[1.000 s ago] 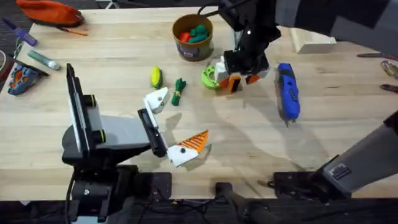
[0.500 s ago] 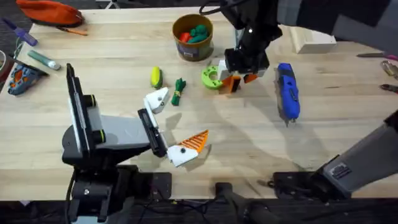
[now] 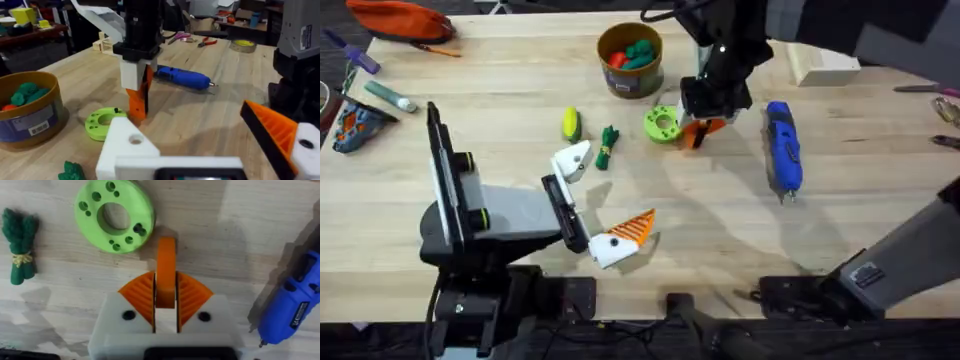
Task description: Pick up the gripper from the table and insert it into the empty holder that is missing its gripper. Then pick up a screw, insert it into the mounting hole, and use the screwdriver to tighten it. Finally, clean up the table by picking up the vegetable and placing it into the bucket.
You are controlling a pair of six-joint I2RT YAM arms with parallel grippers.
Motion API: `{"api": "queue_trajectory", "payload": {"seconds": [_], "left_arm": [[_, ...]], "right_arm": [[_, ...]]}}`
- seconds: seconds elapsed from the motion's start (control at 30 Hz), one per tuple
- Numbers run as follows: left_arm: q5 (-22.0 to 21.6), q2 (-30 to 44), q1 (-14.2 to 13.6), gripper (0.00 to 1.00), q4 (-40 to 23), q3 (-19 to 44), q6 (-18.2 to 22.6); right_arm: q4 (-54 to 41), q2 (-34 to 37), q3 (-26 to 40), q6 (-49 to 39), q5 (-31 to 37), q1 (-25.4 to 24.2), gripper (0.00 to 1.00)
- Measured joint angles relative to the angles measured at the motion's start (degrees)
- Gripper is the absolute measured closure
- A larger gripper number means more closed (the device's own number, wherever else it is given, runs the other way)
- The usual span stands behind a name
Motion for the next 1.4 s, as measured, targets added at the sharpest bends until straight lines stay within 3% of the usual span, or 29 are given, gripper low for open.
{"api": "queue_trajectory", "payload": {"seconds": [0.23,0.8,1.23,1.4], "left_arm": [[0.00,0.00,0.00,0.016,0.00,0.00,0.00],[0.00,-0.01,0.00,0.014,0.00,0.00,0.00],[0.00,0.00,0.00,0.016,0.00,0.00,0.00],[0.00,-0.01,0.00,0.015,0.00,0.00,0.00]], "right_arm": [[0.11,-0.02,0.02,-0.11,0.00,0.00,0.980],[-0.55,-1.30,0.04,-0.17,-0.04,0.00,0.990],[-0.84,-20.84,0.01,0.01,-3.85,0.00,0.992],[7.56,-29.12,-5.50,0.51,-9.01,0.00,0.992]]}}
